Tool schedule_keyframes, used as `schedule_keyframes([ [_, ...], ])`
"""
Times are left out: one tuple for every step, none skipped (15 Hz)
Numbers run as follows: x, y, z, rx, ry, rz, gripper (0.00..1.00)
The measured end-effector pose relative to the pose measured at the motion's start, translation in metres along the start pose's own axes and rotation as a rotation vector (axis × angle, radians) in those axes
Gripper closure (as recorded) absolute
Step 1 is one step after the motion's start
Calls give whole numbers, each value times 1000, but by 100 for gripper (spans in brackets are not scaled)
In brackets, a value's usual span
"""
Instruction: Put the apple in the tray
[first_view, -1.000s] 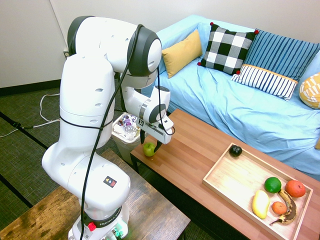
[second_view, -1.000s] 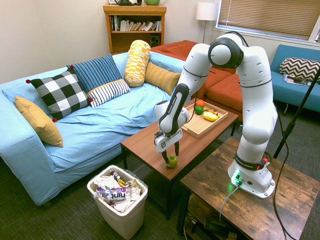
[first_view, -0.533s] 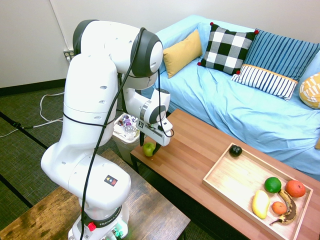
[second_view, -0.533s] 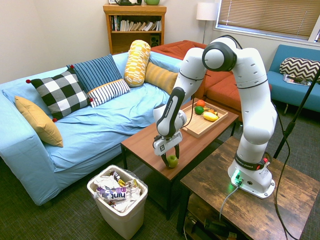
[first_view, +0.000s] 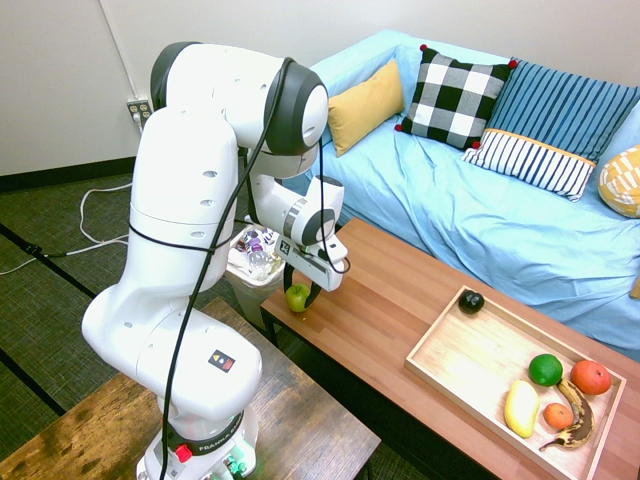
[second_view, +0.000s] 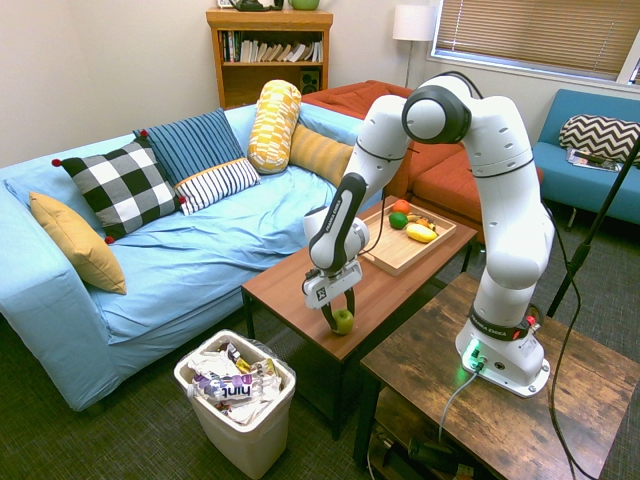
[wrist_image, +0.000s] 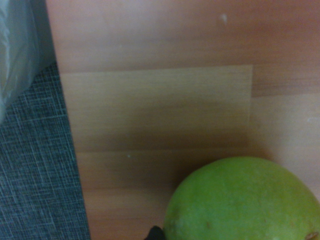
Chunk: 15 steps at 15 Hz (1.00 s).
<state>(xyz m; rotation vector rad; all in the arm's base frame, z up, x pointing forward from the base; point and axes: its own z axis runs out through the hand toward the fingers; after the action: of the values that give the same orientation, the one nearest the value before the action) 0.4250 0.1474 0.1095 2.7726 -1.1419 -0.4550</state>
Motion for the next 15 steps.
schedule_keyframes([
  [1, -1, -15, 14, 7, -1, 100],
  [4, -1, -38, 39, 20, -1, 100],
  [7, 1, -68, 67, 35, 2, 100],
  [12, 8, -98, 97, 51, 13, 100],
  [21, 19, -129, 129, 69, 30, 100],
  [35, 35, -155, 159, 87, 54, 100],
  [52, 53, -177, 185, 105, 79, 100],
  [71, 74, -194, 205, 126, 110, 100],
  [92, 95, -209, 224, 143, 138, 100],
  [113, 114, -221, 238, 154, 161, 100],
  [131, 130, -229, 251, 160, 183, 100],
  [149, 145, -234, 261, 166, 206, 100],
  [166, 159, -235, 265, 167, 231, 100],
  [186, 173, -233, 264, 165, 257, 100],
  [208, 187, -228, 261, 163, 283, 100],
])
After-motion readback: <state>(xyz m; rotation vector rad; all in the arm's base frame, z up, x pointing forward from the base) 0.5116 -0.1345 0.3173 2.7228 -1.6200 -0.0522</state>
